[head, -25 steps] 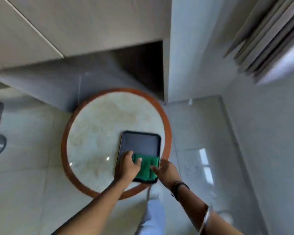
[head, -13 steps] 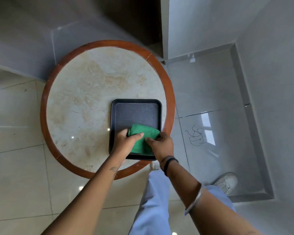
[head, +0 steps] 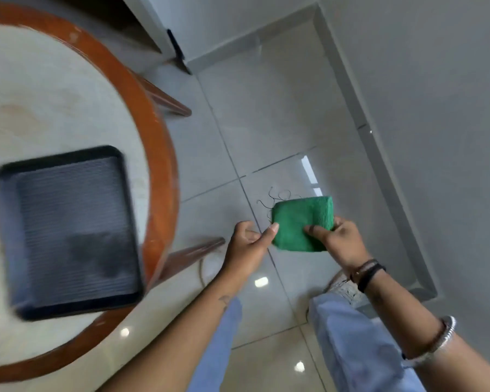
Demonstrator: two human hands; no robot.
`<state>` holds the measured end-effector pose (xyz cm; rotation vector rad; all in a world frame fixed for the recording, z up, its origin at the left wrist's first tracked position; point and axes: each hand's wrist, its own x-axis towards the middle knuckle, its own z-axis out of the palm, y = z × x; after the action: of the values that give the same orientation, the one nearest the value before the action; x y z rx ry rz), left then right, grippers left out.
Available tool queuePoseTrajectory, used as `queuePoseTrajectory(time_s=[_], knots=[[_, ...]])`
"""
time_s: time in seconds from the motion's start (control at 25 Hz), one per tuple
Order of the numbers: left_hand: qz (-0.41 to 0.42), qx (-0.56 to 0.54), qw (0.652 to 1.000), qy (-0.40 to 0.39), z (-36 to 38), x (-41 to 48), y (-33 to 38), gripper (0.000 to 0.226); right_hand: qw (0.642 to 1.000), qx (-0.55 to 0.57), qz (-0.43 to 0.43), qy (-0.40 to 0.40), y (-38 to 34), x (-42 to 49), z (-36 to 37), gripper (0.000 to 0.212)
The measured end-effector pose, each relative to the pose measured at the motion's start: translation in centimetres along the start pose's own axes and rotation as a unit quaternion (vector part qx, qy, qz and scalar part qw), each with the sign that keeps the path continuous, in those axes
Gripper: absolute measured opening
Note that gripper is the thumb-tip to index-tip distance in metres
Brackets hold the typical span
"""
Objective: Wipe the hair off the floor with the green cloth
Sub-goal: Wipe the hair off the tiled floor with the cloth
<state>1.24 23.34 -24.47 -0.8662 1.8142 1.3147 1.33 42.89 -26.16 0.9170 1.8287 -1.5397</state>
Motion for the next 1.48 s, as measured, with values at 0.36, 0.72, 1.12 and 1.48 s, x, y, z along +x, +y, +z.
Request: queuePoseTrajectory(time_s=[0.36,0.72,1.12,1.48], knots=[[0.048,0.534,0.844,0.033,3.2,27.5,-15.7,0.116,0.753,-0.642,-0.141,-0.003,22.4,18.9,7.9,0.062],[0.034,0.619,0.785,-0.003,4.6,29.0,-19.3,0.150,0.739,-0.657,-0.147,-0.030,25.1,20.2,7.2,0.104],[0.039,0.641,0.767,-0.004,4.7,29.2,-20.0,0.161,0.820,-0.560,-0.090,0.076,21.4,25.4,7.4,0.104],[0.060,0.652,0.756,-0.008,3.8,29.6,-20.5,0.165,0.858,-0.469,-0.009,0.210,20.1,27.5,7.5,0.091]])
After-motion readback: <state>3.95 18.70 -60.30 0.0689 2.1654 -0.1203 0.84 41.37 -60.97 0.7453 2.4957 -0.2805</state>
